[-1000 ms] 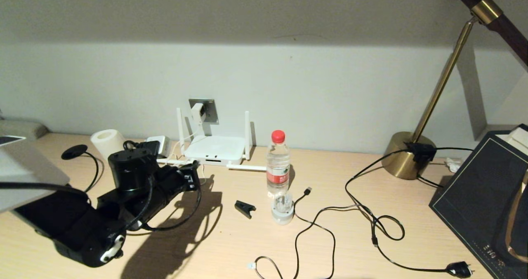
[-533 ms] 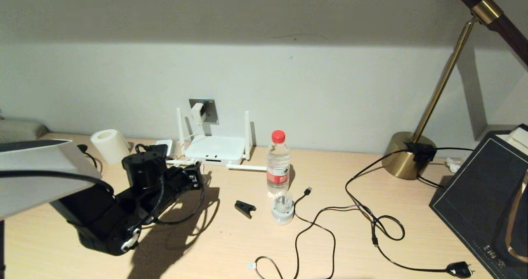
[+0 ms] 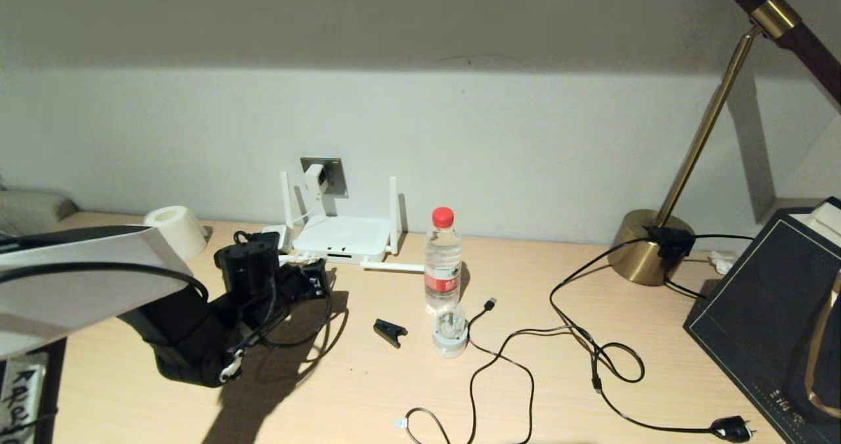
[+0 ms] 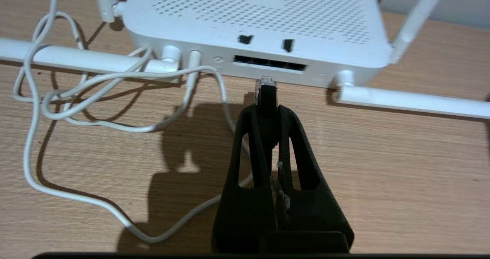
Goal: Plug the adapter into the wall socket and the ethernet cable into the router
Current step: Align cable and router interface, then hand it to the other hand
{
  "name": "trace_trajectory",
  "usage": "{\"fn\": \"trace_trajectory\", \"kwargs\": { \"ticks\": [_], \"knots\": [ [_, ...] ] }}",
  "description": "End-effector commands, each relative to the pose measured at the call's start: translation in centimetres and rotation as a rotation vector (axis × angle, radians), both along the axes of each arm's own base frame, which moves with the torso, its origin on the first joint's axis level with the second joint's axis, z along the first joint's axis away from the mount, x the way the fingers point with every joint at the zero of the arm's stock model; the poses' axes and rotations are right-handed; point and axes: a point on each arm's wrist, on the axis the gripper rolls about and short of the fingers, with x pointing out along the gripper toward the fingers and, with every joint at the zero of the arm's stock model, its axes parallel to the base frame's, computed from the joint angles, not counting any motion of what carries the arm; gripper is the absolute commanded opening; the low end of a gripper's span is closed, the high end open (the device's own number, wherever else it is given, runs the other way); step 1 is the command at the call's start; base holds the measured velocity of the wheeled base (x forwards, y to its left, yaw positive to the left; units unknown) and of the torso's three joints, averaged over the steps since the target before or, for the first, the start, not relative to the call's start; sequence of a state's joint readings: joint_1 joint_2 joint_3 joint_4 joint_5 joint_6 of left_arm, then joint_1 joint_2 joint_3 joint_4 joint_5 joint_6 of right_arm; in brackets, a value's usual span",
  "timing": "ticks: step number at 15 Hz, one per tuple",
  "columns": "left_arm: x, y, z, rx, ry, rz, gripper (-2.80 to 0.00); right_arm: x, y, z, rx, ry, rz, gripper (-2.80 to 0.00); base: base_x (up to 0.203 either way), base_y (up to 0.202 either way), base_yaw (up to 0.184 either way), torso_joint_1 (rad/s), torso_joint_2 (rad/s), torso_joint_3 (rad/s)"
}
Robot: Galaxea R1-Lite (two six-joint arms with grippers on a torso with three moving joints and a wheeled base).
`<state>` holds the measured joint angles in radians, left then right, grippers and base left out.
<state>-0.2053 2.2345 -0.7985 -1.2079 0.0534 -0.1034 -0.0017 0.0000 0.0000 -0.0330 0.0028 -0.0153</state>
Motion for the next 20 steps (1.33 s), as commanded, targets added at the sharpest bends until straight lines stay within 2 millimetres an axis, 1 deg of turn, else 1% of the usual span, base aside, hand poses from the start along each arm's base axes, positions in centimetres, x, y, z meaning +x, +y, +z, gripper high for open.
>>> {"fn": "trace_trajectory", "kwargs": {
  "ticks": [1, 4, 8, 11, 14, 20],
  "knots": [
    [0.8, 0.3, -0.6, -0.002, 0.011, 0.001, -2.80, 0.1, 0.0, -0.2, 0.000, 0.010, 0.000, -2.80, 0.000, 0.000, 0.000, 0.000, 0.00, 0.000],
    [1.6, 0.8, -1.0, -0.003, 0.030, -0.003, -2.80, 0.1, 0.0, -0.2, 0.000, 0.010, 0.000, -2.80, 0.000, 0.000, 0.000, 0.000, 0.00, 0.000],
    [1.7, 0.8, -1.2, -0.001, 0.044, -0.004, -2.80, 0.1, 0.0, -0.2, 0.000, 0.010, 0.000, -2.80, 0.000, 0.000, 0.000, 0.000, 0.00, 0.000],
    [1.9, 0.9, -1.0, 0.000, 0.047, 0.000, -2.80, 0.1, 0.0, -0.2, 0.000, 0.010, 0.000, -2.80, 0.000, 0.000, 0.000, 0.000, 0.00, 0.000],
    [2.2, 1.3, -0.8, 0.002, 0.055, 0.012, -2.80, 0.1, 0.0, -0.2, 0.000, 0.010, 0.000, -2.80, 0.000, 0.000, 0.000, 0.000, 0.00, 0.000],
    [2.6, 1.2, -0.6, 0.021, 0.055, 0.005, -2.80, 0.1, 0.0, -0.2, 0.000, 0.010, 0.000, -2.80, 0.000, 0.000, 0.000, 0.000, 0.00, 0.000]
  ]
}}
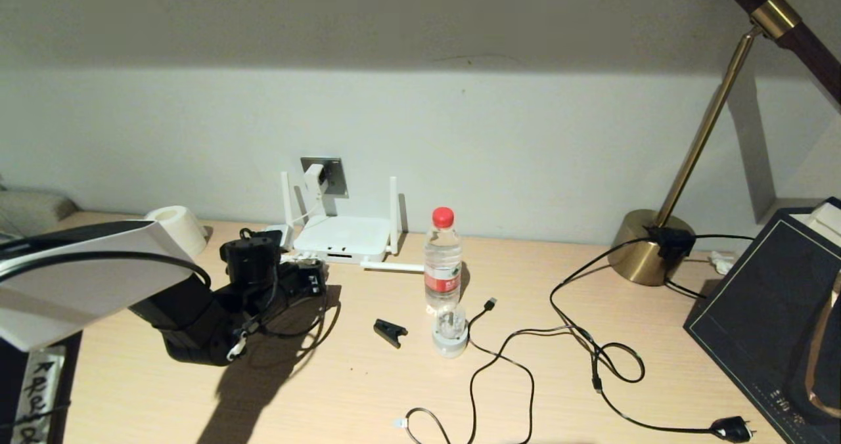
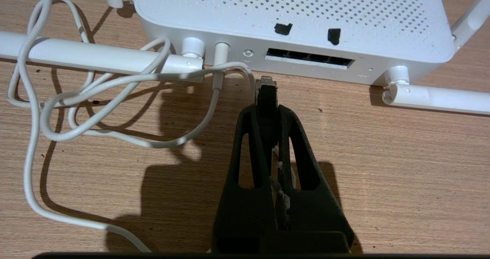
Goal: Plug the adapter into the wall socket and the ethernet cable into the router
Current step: Hand it to the other hand
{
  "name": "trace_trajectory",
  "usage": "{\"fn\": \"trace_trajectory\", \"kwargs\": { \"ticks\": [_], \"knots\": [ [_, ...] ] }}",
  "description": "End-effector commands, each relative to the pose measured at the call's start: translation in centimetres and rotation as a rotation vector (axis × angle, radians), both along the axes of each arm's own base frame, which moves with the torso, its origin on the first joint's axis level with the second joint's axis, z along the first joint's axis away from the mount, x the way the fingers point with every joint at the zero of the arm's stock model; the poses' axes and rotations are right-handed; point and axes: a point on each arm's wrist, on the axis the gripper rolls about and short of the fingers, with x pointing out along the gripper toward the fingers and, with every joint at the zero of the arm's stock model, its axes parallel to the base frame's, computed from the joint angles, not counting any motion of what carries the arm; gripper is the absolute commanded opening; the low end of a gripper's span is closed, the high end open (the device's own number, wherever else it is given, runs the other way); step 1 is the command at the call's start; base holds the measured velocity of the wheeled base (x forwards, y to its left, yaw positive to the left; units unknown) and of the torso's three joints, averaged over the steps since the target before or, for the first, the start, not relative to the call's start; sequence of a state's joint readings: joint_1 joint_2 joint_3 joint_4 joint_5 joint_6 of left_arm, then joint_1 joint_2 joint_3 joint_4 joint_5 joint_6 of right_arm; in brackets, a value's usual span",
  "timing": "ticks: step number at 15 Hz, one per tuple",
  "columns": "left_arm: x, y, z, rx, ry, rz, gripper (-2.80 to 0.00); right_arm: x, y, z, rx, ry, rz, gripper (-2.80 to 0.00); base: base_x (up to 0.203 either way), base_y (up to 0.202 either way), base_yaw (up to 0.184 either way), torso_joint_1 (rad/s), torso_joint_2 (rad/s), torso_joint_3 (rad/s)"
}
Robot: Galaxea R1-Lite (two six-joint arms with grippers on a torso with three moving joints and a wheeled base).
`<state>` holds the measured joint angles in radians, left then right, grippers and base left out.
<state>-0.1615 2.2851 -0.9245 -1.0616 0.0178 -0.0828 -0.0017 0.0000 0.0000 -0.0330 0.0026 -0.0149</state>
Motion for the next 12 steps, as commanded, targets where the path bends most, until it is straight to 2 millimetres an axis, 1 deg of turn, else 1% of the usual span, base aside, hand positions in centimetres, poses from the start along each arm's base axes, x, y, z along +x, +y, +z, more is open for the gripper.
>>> {"fn": "trace_trajectory", "kwargs": {
  "ticks": [1, 5, 8, 12],
  "knots": [
    [0.28, -0.03, 0.32, -0.003, -0.018, 0.001, -2.80, 0.08, 0.00, -0.24, 0.000, 0.010, 0.001, -2.80, 0.000, 0.000, 0.000, 0.000, 0.00, 0.000],
    [0.56, -0.29, 0.26, -0.005, -0.023, -0.008, -2.80, 0.08, 0.00, -0.24, 0.000, 0.010, 0.001, -2.80, 0.000, 0.000, 0.000, 0.000, 0.00, 0.000],
    [0.73, -0.43, -0.22, -0.004, -0.015, -0.011, -2.80, 0.08, 0.00, -0.24, 0.000, 0.010, 0.001, -2.80, 0.000, 0.000, 0.000, 0.000, 0.00, 0.000],
    [1.21, -0.58, -0.16, -0.005, -0.018, -0.014, -2.80, 0.08, 0.00, -0.24, 0.000, 0.010, 0.001, -2.80, 0.000, 0.000, 0.000, 0.000, 0.00, 0.000]
  ]
}}
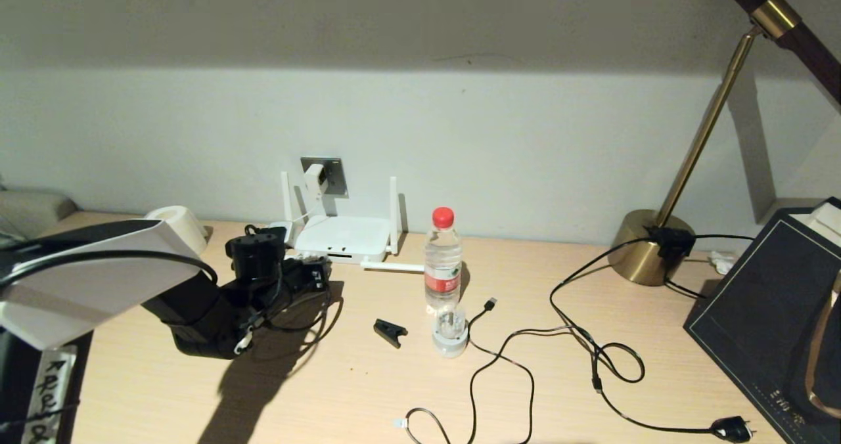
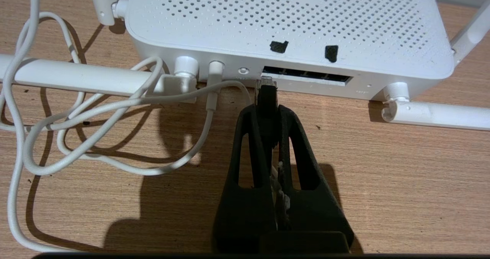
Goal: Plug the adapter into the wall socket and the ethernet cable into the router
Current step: Hand it to the other hand
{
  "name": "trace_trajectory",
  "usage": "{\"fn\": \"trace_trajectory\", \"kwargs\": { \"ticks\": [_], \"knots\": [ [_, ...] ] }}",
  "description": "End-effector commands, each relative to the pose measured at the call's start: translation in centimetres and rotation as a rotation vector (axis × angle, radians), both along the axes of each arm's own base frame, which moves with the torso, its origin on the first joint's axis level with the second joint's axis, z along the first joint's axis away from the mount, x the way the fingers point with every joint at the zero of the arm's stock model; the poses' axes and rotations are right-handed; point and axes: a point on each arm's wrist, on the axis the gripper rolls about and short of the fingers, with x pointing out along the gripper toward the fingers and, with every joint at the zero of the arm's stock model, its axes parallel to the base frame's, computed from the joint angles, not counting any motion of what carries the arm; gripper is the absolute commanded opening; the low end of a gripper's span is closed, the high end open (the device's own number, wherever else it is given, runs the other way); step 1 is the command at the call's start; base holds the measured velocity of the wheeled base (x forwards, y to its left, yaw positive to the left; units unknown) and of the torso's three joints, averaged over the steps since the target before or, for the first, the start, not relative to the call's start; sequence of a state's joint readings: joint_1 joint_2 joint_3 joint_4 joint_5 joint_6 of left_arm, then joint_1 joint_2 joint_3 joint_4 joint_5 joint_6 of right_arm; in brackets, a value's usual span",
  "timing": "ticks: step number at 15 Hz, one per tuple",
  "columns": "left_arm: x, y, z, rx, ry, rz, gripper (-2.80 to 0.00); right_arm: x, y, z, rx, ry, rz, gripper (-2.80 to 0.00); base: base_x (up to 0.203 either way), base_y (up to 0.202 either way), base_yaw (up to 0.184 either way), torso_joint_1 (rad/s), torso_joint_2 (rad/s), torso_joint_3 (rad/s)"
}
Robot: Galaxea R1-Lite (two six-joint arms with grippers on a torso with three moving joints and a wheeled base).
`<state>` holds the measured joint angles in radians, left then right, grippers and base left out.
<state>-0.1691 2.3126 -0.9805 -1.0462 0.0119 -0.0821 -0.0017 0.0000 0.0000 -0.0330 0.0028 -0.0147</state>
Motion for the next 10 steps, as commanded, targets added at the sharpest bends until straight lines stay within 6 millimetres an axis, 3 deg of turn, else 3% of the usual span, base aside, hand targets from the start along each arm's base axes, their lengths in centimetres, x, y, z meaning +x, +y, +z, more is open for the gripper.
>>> {"fn": "trace_trajectory", "kwargs": {
  "ticks": [1, 10],
  "knots": [
    [0.19, -0.08, -0.06, -0.001, -0.005, -0.001, -2.80, 0.08, 0.00, -0.24, -0.001, 0.010, 0.000, -2.80, 0.000, 0.000, 0.000, 0.000, 0.00, 0.000],
    [0.48, -0.13, -0.01, -0.003, -0.012, -0.002, -2.80, 0.08, 0.00, -0.24, -0.001, 0.010, 0.000, -2.80, 0.000, 0.000, 0.000, 0.000, 0.00, 0.000]
  ]
}}
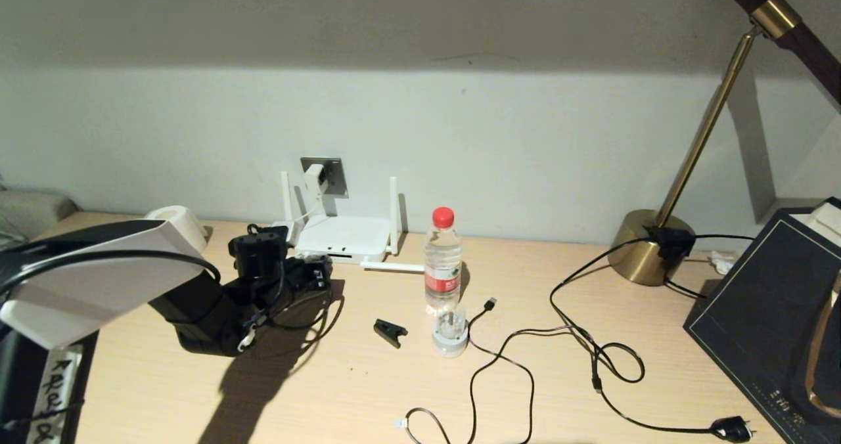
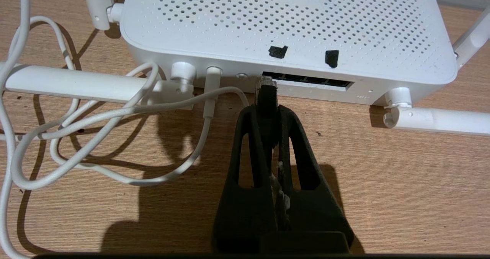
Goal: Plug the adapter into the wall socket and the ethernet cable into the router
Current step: Hand it to the other hand
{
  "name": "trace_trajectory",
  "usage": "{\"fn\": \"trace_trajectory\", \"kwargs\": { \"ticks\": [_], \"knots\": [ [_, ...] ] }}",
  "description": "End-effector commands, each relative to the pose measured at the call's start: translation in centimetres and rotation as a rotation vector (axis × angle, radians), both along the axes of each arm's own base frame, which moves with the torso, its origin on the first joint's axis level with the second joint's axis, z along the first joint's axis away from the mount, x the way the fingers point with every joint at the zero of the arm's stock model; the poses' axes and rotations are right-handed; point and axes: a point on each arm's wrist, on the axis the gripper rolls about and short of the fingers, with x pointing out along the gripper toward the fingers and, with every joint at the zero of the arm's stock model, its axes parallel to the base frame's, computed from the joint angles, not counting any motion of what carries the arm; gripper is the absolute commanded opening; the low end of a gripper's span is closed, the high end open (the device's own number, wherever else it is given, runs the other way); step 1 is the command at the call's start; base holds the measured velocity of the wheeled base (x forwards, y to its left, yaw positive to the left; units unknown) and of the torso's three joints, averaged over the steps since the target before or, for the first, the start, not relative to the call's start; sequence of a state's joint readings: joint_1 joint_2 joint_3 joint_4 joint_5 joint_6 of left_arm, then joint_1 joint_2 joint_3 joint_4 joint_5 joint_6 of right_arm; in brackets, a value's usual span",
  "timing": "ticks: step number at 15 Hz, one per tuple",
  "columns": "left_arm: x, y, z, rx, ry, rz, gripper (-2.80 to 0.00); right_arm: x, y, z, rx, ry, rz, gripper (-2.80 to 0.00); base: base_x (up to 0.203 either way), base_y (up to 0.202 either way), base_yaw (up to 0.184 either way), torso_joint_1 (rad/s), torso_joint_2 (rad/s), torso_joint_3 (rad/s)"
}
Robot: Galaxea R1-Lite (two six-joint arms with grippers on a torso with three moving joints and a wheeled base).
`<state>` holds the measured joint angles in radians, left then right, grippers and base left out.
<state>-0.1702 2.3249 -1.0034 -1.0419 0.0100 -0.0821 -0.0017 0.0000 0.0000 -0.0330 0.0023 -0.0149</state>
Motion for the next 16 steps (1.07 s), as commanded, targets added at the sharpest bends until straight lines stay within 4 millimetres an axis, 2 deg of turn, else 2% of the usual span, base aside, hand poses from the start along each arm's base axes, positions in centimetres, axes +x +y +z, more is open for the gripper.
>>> {"fn": "trace_trajectory", "kwargs": {
  "ticks": [1, 16],
  "knots": [
    [0.05, -0.01, -0.06, -0.001, -0.004, 0.001, -2.80, 0.08, 0.00, -0.24, 0.000, 0.010, 0.001, -2.80, 0.000, 0.000, 0.000, 0.000, 0.00, 0.000],
    [0.35, -0.52, 0.04, -0.003, -0.015, -0.010, -2.80, 0.08, 0.00, -0.24, 0.000, 0.010, 0.001, -2.80, 0.000, 0.000, 0.000, 0.000, 0.00, 0.000]
  ]
}}
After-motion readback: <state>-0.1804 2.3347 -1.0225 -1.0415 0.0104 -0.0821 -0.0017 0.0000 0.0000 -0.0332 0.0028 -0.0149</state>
